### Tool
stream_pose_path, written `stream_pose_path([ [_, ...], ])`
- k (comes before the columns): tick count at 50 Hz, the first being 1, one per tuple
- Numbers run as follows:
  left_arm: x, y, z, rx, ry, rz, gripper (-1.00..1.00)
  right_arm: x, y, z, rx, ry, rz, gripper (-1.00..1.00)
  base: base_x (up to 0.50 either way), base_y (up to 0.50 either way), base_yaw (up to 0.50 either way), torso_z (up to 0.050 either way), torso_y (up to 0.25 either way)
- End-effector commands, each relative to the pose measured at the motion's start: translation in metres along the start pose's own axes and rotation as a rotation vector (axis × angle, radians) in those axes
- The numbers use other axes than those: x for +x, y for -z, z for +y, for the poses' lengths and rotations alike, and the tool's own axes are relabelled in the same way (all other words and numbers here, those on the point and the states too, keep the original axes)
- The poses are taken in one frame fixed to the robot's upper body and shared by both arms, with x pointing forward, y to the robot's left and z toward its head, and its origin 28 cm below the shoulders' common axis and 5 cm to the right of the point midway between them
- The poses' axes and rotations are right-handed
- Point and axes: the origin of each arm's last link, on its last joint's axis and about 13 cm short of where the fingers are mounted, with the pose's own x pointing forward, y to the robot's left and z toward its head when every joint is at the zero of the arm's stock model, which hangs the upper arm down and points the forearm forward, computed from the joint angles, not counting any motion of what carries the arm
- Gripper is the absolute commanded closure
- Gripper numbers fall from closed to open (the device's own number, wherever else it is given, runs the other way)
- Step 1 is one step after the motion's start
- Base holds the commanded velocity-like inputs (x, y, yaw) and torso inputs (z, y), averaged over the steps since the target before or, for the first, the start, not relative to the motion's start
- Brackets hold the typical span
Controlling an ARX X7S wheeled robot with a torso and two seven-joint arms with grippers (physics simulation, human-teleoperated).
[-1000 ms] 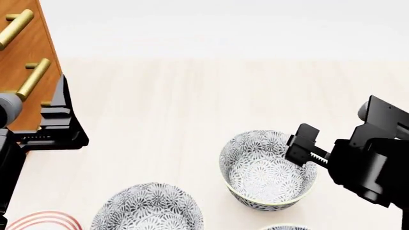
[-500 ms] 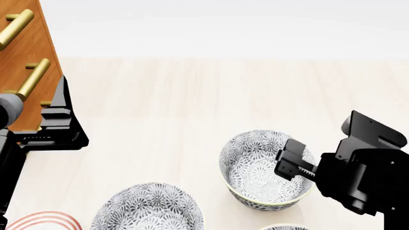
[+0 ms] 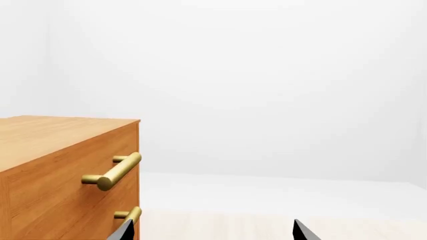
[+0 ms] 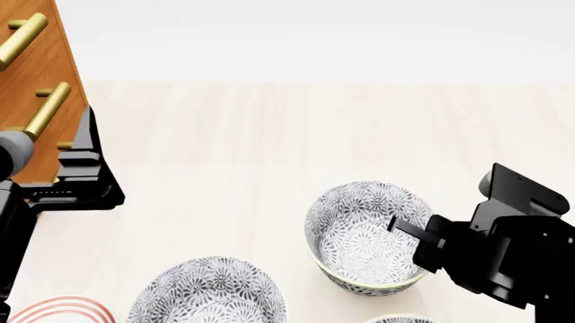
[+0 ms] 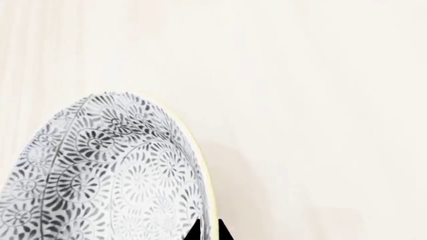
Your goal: Stack the bowl at the front on the bowl in the middle.
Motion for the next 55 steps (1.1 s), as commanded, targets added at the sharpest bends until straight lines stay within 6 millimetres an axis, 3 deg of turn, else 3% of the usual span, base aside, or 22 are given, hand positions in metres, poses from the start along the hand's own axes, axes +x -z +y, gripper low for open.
stream_pose_path([
  [1,0.0,0.002,0.0,0.005,0.0,0.001,-1.0,0.002,0.002,0.0,-0.003,-0.002,0.006,1.0,0.0,0.0,0.0,0.0,0.0],
  [7,0.0,0.002,-0.001,0.006,0.0,0.0,-1.0,-0.003,-0.001,0.003,-0.006,-0.01,-0.004,1.0,0.0,0.0,0.0,0.0,0.0],
  [16,-0.001,0.001,0.0,0.006,-0.001,0.004,-1.0,-0.042,-0.019,0.018,-0.031,-0.033,-0.065,1.0,0.0,0.0,0.0,0.0,0.0],
  [28,-0.003,0.0,0.001,0.006,-0.004,0.007,-1.0,-0.082,-0.029,0.032,-0.086,-0.056,-0.12,1.0,0.0,0.0,0.0,0.0,0.0],
  [43,-0.001,-0.001,0.001,0.002,-0.01,0.003,-1.0,-0.109,-0.025,0.052,-0.183,-0.112,-0.133,1.0,0.0,0.0,0.0,0.0,0.001],
  [55,0.001,-0.002,0.0,0.0,-0.013,-0.001,-1.0,-0.133,-0.01,0.068,-0.293,-0.187,-0.142,1.0,0.0,0.0,0.0,0.0,0.0],
])
